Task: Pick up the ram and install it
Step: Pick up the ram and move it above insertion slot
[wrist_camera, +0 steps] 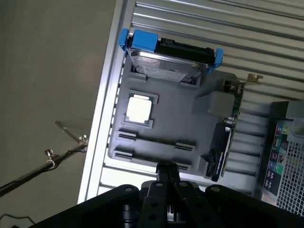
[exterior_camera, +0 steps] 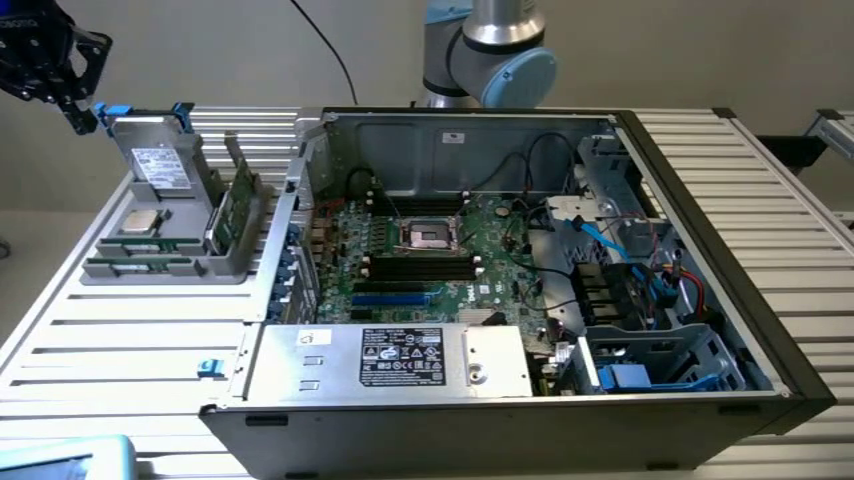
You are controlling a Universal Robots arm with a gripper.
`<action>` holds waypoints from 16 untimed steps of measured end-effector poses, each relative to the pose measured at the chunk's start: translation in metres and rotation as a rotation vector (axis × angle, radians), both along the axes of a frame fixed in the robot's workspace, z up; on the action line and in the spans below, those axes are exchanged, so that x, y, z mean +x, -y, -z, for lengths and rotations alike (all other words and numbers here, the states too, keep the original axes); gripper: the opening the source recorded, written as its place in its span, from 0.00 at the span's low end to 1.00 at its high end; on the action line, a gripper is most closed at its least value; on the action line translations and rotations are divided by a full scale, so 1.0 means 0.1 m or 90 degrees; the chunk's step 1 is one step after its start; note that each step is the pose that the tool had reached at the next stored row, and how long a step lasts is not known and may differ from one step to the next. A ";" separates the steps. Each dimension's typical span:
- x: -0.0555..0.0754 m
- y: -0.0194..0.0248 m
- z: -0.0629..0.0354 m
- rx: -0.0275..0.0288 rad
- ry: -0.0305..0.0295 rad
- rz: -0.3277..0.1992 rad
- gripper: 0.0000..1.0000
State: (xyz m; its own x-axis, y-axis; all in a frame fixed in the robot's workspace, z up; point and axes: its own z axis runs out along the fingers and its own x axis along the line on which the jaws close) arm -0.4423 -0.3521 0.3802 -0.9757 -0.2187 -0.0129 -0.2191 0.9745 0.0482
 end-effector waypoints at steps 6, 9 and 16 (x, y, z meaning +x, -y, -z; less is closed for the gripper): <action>0.00 0.000 0.000 0.0000 0.0000 -0.070 0.11; 0.00 0.000 0.000 0.0000 0.0000 -0.106 0.11; 0.00 0.000 0.001 0.0000 0.0000 -0.186 0.11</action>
